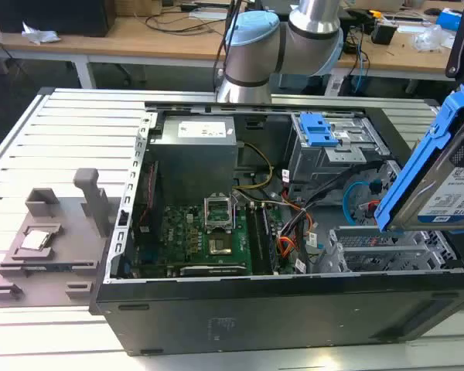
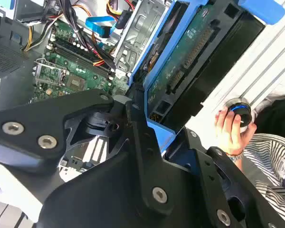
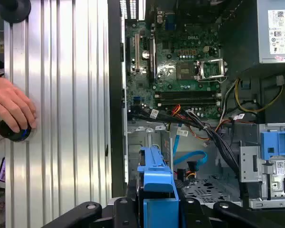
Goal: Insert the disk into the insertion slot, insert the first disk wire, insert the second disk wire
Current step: 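Insert the disk into the insertion slot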
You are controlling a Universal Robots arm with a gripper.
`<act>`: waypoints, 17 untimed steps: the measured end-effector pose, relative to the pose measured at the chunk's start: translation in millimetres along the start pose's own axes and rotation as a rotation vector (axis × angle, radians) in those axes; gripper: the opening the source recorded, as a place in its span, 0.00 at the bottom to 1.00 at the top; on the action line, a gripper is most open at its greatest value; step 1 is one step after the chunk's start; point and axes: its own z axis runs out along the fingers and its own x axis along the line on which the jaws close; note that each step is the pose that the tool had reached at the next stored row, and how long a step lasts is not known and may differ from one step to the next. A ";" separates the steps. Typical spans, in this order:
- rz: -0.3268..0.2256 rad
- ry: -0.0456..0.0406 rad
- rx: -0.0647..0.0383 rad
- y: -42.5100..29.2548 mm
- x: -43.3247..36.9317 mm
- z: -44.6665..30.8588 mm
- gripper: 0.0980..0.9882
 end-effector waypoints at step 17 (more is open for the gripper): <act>0.000 -0.0001 0.000 36.8 0.7 9.5 0.30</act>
